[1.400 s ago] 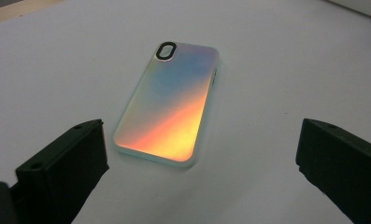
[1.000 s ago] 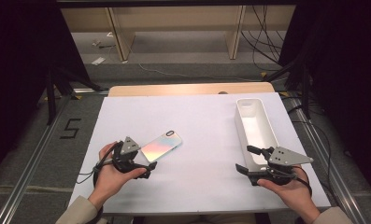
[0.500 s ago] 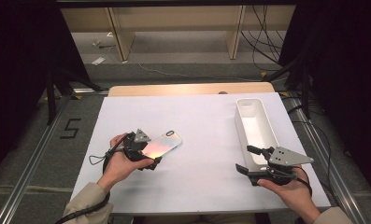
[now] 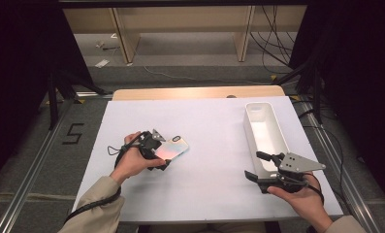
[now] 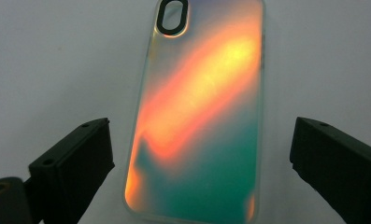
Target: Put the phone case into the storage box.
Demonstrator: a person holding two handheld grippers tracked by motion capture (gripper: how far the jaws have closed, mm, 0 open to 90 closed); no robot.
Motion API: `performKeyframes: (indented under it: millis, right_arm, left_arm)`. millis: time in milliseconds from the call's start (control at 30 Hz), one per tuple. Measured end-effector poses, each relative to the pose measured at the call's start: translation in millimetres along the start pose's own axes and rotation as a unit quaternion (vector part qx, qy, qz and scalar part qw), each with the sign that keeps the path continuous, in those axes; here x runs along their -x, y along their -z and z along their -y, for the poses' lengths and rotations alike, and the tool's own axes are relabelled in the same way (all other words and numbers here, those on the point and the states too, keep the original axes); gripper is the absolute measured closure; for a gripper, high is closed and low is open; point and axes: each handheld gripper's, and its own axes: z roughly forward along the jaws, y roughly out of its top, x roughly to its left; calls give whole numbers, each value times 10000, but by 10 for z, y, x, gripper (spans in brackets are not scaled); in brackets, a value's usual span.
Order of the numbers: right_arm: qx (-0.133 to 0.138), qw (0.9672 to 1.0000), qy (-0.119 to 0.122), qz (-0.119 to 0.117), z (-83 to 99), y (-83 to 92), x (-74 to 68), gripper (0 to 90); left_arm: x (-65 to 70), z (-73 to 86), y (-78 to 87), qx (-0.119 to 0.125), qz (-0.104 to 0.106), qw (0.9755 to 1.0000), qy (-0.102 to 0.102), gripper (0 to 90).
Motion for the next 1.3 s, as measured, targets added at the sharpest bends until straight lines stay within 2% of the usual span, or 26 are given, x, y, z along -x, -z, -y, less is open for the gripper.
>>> performKeyframes:
  millis: [233, 333, 600, 900, 1300]
  right_arm:
    - [13, 10000, -15, -18, 2, 2, 2, 230]
    - [13, 10000, -11, -16, 2, 5, 1, 230]
    - [0, 10000, -15, -12, 3, 7, -3, 230]
    - [23, 10000, -21, -19, 5, 5, -2, 230]
    - [-5, 10000, -12, -9, 7, 6, -5, 230]
  left_arm:
    - [-24, -82, -78, -225, 34, 9996, -152, 67]
    - [-20, -90, -114, -337, 46, 9991, -270, 71]
    - [-31, -92, -141, -515, 114, 9978, -394, 82]
    - [-69, -119, -146, -690, 224, 9948, -714, 102]
    - [-111, -113, -186, -780, 327, 9940, -692, 108]
